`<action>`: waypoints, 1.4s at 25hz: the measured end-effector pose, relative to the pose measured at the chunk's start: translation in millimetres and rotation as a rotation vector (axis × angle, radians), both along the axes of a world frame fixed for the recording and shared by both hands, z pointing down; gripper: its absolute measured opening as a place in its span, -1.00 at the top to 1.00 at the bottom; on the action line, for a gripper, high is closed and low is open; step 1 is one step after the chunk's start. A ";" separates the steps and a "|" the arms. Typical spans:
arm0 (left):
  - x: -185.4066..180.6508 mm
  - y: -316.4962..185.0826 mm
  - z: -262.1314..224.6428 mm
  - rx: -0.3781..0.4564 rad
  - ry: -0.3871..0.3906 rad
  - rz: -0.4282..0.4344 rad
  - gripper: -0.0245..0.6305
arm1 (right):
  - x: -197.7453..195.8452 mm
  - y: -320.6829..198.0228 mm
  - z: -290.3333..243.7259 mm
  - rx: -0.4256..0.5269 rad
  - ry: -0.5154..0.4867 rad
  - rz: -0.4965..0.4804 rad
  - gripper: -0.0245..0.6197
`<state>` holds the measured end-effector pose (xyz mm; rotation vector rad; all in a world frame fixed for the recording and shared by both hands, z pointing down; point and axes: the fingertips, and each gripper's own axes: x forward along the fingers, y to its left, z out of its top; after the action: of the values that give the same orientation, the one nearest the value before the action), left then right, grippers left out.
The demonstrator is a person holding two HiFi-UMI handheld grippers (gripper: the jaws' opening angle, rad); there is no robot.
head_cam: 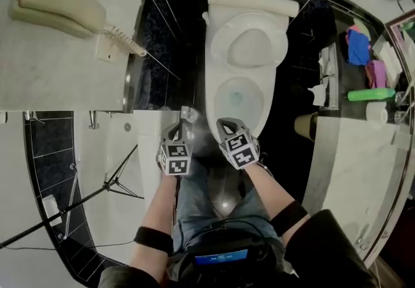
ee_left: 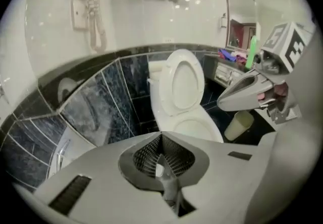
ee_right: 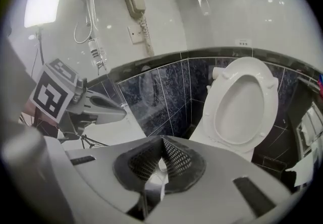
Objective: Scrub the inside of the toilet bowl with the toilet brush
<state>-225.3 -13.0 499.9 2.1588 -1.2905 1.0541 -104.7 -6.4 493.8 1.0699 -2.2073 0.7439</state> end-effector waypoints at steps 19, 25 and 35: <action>121.5 31.0 -216.9 0.181 0.202 0.202 0.91 | 157.6 43.1 -173.6 0.179 -0.005 0.210 0.90; 134.3 30.4 -233.7 0.204 0.224 0.210 0.91 | 191.4 62.3 -187.7 0.187 -0.038 0.304 0.90; 125.8 32.2 -229.7 0.223 0.217 0.200 0.91 | 209.0 78.9 -189.9 0.183 -0.051 0.371 0.91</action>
<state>-99.6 19.2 270.1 2.5333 -1.1569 0.7478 104.4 72.5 303.9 1.5972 -2.1769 0.7386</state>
